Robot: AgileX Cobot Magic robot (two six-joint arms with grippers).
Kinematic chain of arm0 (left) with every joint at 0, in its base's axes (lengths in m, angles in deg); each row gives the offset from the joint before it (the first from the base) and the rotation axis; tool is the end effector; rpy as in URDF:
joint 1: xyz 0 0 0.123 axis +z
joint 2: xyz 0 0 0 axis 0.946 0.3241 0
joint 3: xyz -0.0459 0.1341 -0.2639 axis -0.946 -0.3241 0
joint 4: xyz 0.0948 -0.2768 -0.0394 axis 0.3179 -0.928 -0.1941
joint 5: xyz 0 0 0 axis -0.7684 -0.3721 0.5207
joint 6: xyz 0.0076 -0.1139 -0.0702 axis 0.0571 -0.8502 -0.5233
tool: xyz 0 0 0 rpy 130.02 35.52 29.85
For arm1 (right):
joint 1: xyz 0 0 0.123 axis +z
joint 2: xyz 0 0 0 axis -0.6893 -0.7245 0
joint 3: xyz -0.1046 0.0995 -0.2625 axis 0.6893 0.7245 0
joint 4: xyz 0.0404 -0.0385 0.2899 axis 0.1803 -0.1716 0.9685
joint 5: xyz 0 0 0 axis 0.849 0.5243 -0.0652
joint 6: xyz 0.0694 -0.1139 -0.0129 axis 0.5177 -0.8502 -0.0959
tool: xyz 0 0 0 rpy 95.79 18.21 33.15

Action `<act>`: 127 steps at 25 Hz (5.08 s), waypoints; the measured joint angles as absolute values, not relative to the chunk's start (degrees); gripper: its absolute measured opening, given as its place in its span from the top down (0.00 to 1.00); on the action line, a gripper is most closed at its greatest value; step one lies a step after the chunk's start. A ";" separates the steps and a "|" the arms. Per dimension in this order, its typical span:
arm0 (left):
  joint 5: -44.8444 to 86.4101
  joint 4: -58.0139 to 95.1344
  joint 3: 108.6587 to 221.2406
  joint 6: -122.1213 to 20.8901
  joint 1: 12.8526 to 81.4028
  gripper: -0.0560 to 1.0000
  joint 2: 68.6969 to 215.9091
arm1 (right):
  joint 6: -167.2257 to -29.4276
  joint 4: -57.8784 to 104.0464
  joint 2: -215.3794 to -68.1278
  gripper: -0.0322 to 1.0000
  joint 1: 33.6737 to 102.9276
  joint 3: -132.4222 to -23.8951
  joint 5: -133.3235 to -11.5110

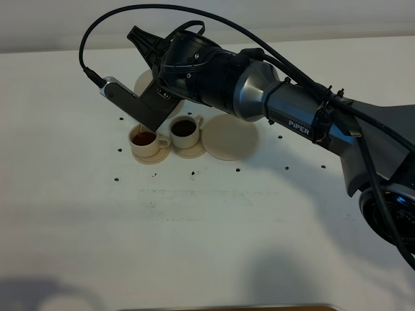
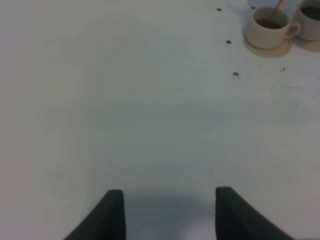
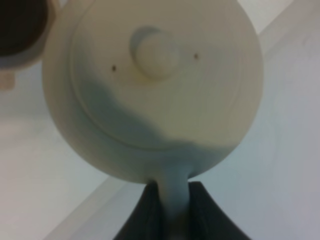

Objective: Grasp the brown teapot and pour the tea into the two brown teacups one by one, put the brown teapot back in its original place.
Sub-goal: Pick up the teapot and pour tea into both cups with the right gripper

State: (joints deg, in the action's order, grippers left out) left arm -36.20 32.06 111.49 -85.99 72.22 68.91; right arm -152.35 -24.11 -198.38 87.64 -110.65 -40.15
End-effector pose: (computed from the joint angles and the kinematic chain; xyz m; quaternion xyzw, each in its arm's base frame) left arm 0.0615 0.0012 0.2632 -0.0184 0.8636 -0.0008 0.5039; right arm 0.4669 0.3737 0.1940 -0.8622 0.2930 -0.3614 0.2003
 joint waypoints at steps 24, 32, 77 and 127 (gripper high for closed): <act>-36.20 32.06 111.49 -85.99 72.22 0.50 68.91 | -154.27 -24.61 -198.38 0.89 87.64 -110.65 -40.00; -36.20 32.06 111.49 -85.99 72.22 0.50 68.91 | -154.27 -25.56 -198.38 0.89 87.64 -110.65 -39.82; -36.20 32.06 111.49 -85.99 72.22 0.50 68.91 | -154.27 -29.71 -199.17 0.89 89.20 -110.65 -39.82; -36.20 32.06 111.49 -85.99 72.22 0.50 68.91 | -149.42 -26.26 -199.17 0.89 90.51 -110.65 -40.06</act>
